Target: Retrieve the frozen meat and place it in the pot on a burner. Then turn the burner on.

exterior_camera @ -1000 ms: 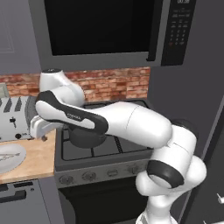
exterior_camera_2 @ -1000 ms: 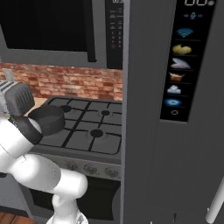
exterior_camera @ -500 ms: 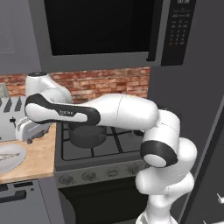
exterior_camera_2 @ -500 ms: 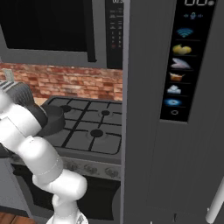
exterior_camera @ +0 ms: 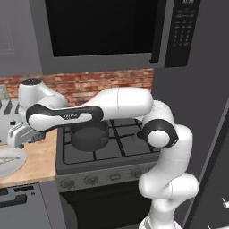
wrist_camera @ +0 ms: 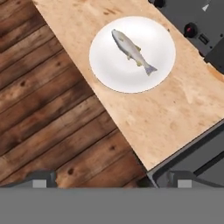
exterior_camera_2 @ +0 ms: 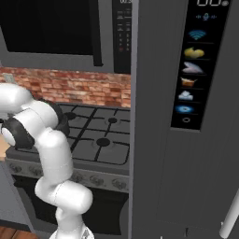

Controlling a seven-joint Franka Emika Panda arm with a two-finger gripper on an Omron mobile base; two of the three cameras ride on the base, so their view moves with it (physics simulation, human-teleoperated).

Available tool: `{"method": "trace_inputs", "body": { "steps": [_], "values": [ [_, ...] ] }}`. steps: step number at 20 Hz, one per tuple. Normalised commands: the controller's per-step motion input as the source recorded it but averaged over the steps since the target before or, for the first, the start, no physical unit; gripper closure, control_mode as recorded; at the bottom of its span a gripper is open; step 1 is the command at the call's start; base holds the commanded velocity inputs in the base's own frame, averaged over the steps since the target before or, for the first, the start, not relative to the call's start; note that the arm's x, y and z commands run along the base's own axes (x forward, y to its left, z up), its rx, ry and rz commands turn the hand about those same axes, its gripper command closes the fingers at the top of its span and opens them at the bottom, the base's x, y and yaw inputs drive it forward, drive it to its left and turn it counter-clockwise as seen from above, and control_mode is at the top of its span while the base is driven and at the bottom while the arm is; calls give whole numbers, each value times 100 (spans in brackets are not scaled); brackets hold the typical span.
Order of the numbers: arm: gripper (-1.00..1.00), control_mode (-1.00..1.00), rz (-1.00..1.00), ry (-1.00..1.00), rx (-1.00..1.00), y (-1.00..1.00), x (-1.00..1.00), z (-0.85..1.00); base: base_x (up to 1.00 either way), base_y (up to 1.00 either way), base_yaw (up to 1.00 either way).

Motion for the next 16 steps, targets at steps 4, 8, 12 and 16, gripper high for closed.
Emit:
{"method": "trace_inputs", "body": {
  "steps": [4,8,12,16],
  "values": [
    [-100,-100,0,-11,-4,32,27,-5,0,0,0],
    [-100,-100,0,-6,-1,23,19,-2,0,0,0],
    [-100,-100,0,-5,0,3,4,0,0,0,0],
    [-100,-100,0,-4,0,0,3,0,0,0,0]
  ]
}}
